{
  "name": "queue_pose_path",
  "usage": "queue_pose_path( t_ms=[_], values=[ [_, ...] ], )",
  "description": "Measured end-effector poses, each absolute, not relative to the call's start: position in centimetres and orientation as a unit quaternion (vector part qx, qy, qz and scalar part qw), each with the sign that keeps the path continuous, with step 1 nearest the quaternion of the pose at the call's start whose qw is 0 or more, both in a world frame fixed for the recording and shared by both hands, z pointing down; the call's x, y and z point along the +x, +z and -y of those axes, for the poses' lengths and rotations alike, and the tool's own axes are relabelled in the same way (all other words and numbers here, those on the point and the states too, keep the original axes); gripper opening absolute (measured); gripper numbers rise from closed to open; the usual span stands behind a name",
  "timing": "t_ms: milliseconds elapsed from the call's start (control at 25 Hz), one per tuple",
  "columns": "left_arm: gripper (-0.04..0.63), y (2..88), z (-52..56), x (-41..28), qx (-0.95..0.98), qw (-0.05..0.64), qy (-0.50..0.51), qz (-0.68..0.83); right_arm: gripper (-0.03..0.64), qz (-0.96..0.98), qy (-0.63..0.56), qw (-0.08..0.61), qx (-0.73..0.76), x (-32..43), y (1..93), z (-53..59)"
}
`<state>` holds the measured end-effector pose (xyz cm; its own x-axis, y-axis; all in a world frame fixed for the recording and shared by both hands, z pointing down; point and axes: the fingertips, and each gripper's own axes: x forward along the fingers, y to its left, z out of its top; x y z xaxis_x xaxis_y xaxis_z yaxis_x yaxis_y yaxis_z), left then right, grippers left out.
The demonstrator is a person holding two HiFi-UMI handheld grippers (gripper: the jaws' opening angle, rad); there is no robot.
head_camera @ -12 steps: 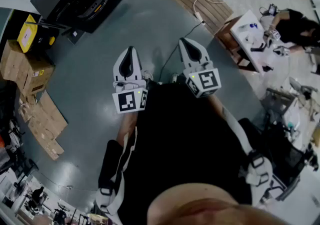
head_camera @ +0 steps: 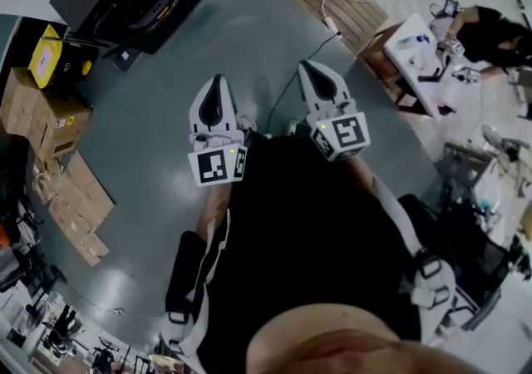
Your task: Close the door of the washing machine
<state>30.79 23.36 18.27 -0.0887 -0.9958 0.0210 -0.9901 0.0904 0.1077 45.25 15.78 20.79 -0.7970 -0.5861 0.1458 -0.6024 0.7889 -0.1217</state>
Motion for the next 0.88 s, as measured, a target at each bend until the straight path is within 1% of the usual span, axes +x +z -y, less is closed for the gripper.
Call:
queue_pose_path(
  t_ms=[120, 160, 200, 240, 360, 880],
  values=[
    [0.005, 18.4, -23.6, 30.7, 0.674, 0.046, -0.033, 0.737, 0.006, 0.944, 0.081, 0.039, 0.317, 45.1, 20.5, -15.9],
    [0.005, 18.4, -23.7, 30.6, 0.674, 0.047, -0.033, 0.737, 0.018, 0.944, 0.083, 0.036, 0.316, 44.9, 20.5, -16.0],
    [0.005, 18.4, -23.9, 30.5, 0.674, 0.047, -0.033, 0.736, 0.107, 0.944, 0.086, 0.038, 0.315, 44.7, 20.6, -16.1],
    [0.005, 18.5, -24.1, 30.4, 0.675, 0.048, -0.033, 0.736, 0.168, 0.944, 0.088, 0.043, 0.314, 44.4, 20.8, -16.2],
    [0.005, 18.6, -24.6, 29.8, 0.676, 0.050, -0.033, 0.734, 0.169, 0.942, 0.091, 0.052, 0.320, 43.9, 21.2, -16.5],
    [0.005, 19.3, -27.6, 24.7, 0.694, 0.049, -0.036, 0.718, 0.169, 0.927, 0.095, 0.049, 0.360, 39.1, 22.1, -19.1]
  ],
)
